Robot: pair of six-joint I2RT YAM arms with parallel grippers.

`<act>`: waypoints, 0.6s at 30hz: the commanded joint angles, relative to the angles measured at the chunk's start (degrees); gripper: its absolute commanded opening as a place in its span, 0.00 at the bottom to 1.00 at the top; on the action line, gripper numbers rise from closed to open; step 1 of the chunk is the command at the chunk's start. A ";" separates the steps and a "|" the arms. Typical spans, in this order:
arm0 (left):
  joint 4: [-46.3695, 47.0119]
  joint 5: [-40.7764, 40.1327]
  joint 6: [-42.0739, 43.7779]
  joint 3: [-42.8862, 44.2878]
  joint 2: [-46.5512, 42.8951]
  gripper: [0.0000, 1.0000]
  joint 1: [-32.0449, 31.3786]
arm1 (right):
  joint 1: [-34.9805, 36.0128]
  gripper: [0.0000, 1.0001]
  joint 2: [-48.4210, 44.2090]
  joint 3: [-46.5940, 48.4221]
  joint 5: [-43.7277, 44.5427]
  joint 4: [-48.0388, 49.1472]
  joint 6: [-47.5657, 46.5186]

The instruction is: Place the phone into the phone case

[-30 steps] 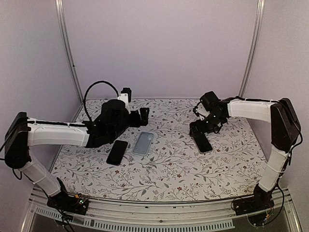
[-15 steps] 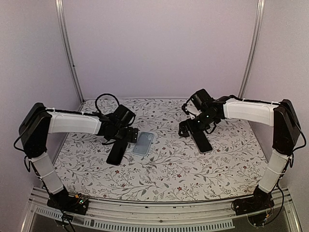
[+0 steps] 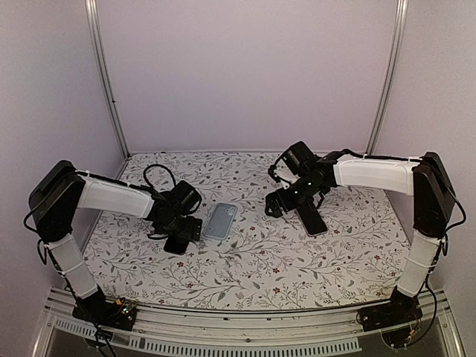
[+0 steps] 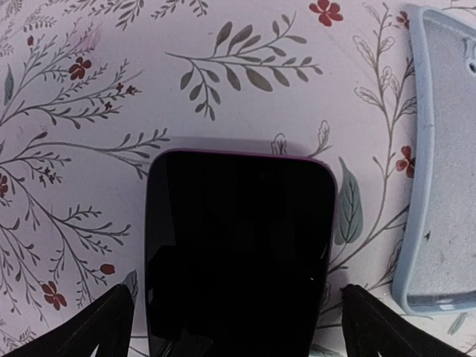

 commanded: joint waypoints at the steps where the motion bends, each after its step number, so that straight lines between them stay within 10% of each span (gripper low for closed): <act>1: 2.09 5.04 0.19 -2.38 0.92 0.99 1.46 | 0.01 0.99 0.37 0.91 -0.66 0.18 0.22; 7: 4.21 9.84 1.73 -4.27 2.17 0.93 1.76 | 0.01 0.99 -0.32 0.91 -0.43 0.18 0.20; 18: 3.10 9.51 2.46 -4.66 0.63 0.27 1.86 | -0.02 0.99 -1.53 0.91 0.47 0.14 -0.39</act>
